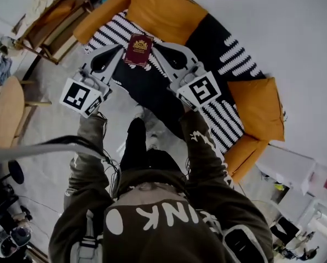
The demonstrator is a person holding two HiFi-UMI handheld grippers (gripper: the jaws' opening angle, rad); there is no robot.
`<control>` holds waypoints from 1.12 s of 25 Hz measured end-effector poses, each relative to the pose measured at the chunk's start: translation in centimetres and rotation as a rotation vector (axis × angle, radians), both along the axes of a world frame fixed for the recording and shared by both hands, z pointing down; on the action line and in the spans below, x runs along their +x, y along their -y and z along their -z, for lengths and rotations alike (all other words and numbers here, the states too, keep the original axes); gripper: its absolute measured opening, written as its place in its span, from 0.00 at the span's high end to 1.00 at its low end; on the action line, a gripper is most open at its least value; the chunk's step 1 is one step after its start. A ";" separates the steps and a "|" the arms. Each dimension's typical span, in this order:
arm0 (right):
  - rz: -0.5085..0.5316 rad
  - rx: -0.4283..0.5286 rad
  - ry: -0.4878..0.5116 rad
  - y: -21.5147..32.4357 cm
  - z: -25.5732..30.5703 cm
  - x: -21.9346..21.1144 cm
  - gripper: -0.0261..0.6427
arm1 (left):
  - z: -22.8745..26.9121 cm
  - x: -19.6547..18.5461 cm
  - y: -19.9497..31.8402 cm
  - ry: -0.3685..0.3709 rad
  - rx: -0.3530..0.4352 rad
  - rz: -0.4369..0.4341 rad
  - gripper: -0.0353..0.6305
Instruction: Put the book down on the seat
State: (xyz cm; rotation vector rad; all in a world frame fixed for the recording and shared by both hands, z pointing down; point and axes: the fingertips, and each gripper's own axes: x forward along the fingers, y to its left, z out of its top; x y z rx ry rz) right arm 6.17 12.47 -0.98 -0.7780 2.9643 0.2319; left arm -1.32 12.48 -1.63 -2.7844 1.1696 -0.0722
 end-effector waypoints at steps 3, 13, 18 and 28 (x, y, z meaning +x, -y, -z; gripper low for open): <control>-0.003 0.010 -0.009 -4.3 3.2 0.6 0.95 | 3.4 0.1 -4.4 -0.003 0.008 0.020 0.94; -0.034 0.081 0.000 -13.5 11.7 -0.2 0.95 | 11.5 -0.1 -13.4 -0.009 0.057 0.009 0.94; -0.025 0.120 -0.004 -16.9 14.5 -2.7 0.95 | 13.6 -2.0 -16.4 -0.014 0.082 -0.012 0.94; -0.032 0.166 -0.024 -17.8 14.6 -3.0 0.95 | 15.3 -2.7 -16.7 -0.030 0.121 -0.044 0.94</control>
